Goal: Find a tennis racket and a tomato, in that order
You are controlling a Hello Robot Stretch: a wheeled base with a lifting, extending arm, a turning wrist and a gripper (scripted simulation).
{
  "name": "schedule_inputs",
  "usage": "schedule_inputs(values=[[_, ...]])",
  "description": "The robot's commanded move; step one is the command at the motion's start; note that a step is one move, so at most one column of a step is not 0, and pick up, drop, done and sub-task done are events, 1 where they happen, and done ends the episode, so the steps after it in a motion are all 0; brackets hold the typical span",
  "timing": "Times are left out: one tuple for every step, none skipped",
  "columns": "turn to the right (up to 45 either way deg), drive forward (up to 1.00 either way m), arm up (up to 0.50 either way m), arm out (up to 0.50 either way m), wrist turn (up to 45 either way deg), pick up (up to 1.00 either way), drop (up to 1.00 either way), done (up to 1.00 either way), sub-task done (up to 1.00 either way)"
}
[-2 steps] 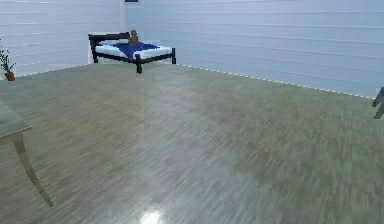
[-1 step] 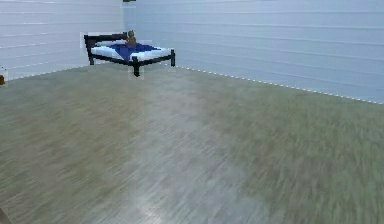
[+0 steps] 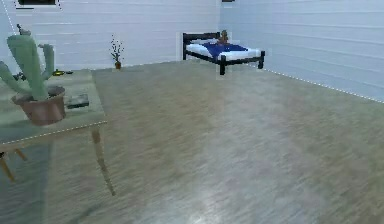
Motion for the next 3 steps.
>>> schedule_inputs(values=[[0.0, 1.0, 0.0, 0.0, 0.0, 0.0, 0.0, 0.0, 0.0], [0.0, 1.0, 0.0, 0.0, 0.0, 0.0, 0.0, 0.0, 0.0], [0.0, 1.0, 0.0, 0.0, 0.0, 0.0, 0.0, 0.0, 0.0]])
